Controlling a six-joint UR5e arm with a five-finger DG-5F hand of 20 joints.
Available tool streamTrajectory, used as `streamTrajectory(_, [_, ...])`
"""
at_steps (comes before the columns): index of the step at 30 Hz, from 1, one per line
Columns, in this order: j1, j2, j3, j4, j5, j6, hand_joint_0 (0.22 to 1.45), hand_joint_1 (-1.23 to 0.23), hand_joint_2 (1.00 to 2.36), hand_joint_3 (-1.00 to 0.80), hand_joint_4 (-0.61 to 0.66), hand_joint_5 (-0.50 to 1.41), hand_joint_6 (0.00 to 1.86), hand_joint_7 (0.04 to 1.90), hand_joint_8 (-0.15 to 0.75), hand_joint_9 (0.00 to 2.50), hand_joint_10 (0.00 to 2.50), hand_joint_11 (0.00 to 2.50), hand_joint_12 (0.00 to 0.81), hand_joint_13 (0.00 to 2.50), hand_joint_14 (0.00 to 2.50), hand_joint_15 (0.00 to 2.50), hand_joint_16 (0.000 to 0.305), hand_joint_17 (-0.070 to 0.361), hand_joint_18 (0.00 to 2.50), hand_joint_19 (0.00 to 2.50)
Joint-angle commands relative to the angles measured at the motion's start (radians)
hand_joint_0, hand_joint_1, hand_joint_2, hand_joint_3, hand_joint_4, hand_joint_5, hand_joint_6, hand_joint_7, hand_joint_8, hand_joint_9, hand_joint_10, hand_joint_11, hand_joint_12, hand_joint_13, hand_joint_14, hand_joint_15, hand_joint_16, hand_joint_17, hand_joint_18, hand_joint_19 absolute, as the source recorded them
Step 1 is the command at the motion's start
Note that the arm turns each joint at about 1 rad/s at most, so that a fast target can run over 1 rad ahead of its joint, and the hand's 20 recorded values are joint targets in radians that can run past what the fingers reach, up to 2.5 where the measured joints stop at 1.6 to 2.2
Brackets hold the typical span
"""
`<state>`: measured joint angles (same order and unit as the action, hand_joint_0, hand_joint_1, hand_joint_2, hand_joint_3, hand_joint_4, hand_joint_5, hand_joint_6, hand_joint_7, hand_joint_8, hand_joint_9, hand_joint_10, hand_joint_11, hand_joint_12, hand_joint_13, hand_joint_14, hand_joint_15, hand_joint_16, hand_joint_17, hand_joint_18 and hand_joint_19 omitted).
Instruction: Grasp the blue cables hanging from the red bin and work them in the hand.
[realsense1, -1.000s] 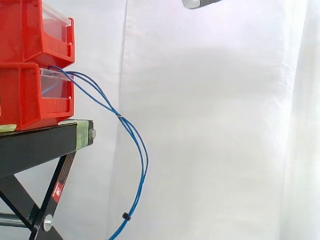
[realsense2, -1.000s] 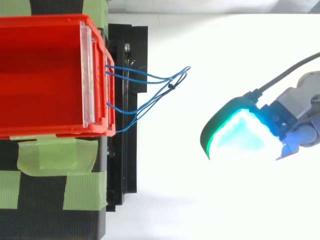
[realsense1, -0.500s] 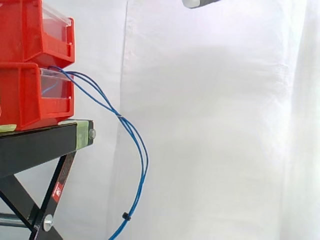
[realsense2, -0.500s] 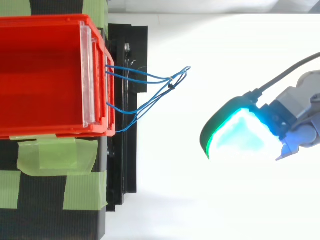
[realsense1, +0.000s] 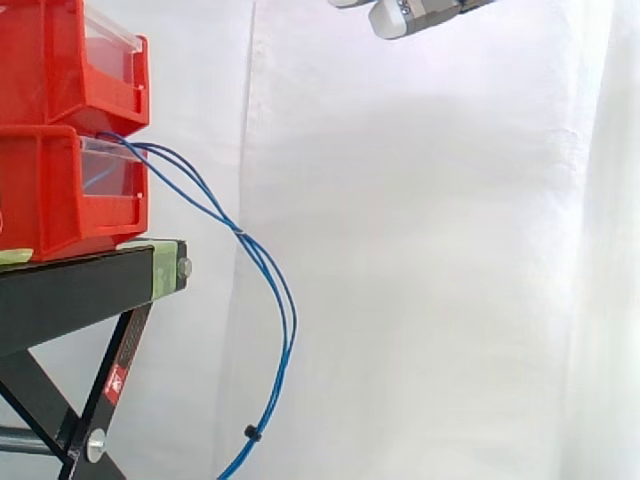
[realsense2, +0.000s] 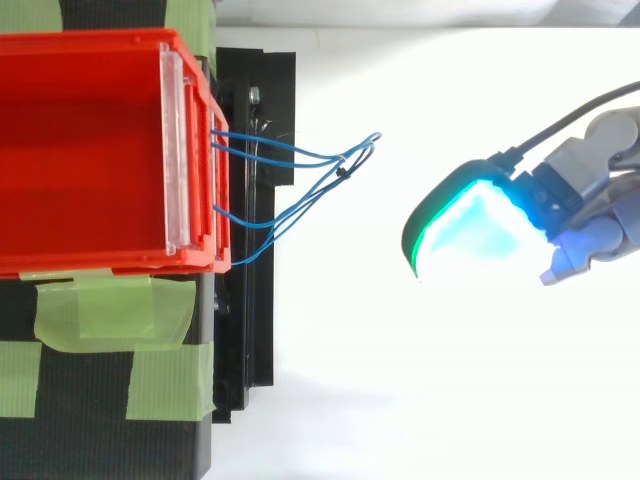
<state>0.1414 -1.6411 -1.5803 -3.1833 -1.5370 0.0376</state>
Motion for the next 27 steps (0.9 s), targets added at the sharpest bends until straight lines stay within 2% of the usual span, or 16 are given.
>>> streamTrajectory(1, [0.001,0.0,-0.001,0.02,0.002,-0.008,0.86,-0.55,1.0,-0.87,0.27,-0.16,0.01,0.66,0.319,0.36,0.0,0.03,0.323,0.26,0.0,0.14,0.039,0.089,0.11,0.03])
streamTrajectory(17, [0.0,0.0,-0.001,0.0,0.005,-0.007,0.86,-0.55,1.0,-0.87,0.27,-0.15,0.01,0.66,0.321,0.37,0.0,0.04,0.326,0.27,0.0,0.15,0.039,0.088,0.13,0.04])
streamTrajectory(22, [0.001,0.0,-0.033,0.003,0.002,0.002,0.86,-0.55,1.01,-0.87,0.27,-0.15,0.01,0.66,0.322,0.38,0.0,0.03,0.327,0.28,0.0,0.15,0.039,0.088,0.13,0.04])
streamTrajectory(27, [0.0,-0.002,-0.038,0.037,0.002,-0.001,0.86,-0.55,1.01,-0.87,0.27,-0.15,0.01,0.66,0.322,0.38,0.0,0.04,0.328,0.28,0.0,0.15,0.039,0.088,0.14,0.05])
